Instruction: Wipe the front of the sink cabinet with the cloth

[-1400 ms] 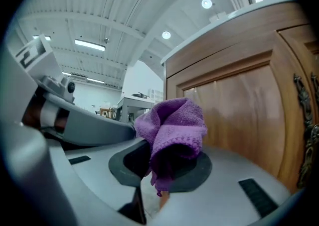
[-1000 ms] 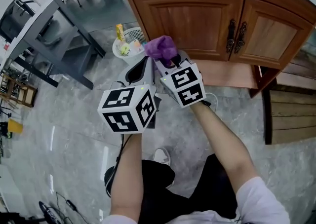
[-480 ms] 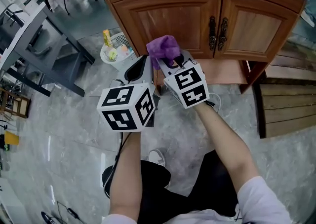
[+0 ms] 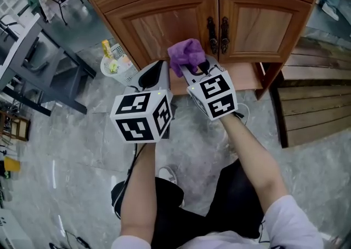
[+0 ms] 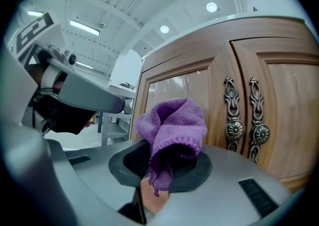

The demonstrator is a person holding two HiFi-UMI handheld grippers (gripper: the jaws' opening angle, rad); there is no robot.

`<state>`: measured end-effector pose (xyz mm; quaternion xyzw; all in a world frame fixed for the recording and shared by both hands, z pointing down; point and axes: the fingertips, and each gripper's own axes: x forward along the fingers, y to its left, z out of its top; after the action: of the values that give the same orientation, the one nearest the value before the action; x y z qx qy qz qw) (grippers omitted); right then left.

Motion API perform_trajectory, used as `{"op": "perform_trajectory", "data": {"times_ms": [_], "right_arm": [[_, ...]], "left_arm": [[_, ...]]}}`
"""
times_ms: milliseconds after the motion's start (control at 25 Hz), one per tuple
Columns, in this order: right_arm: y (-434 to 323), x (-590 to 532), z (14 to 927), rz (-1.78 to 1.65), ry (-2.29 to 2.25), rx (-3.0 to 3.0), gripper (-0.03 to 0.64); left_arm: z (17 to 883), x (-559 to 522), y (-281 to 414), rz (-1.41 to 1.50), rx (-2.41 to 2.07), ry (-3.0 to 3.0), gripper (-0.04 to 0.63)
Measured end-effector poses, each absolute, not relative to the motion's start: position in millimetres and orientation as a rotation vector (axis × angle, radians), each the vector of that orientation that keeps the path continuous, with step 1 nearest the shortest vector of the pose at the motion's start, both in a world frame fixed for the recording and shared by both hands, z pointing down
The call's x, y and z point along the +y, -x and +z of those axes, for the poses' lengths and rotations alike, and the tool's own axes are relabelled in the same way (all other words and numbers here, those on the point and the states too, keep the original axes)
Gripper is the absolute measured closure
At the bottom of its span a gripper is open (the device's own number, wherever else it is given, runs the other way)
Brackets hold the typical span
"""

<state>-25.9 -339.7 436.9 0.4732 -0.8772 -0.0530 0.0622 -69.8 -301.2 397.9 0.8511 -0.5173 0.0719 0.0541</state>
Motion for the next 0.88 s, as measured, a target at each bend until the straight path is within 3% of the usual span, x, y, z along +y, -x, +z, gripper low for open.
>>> {"op": "perform_trajectory", "data": {"times_ms": [880], "right_arm": [[-113.2, -314.4, 431.1, -0.120, -1.663, -2.528, 0.545]], "left_arm": [[385.8, -273.9, -67.8, 0.268, -1.310, -2.814, 0.589]]}}
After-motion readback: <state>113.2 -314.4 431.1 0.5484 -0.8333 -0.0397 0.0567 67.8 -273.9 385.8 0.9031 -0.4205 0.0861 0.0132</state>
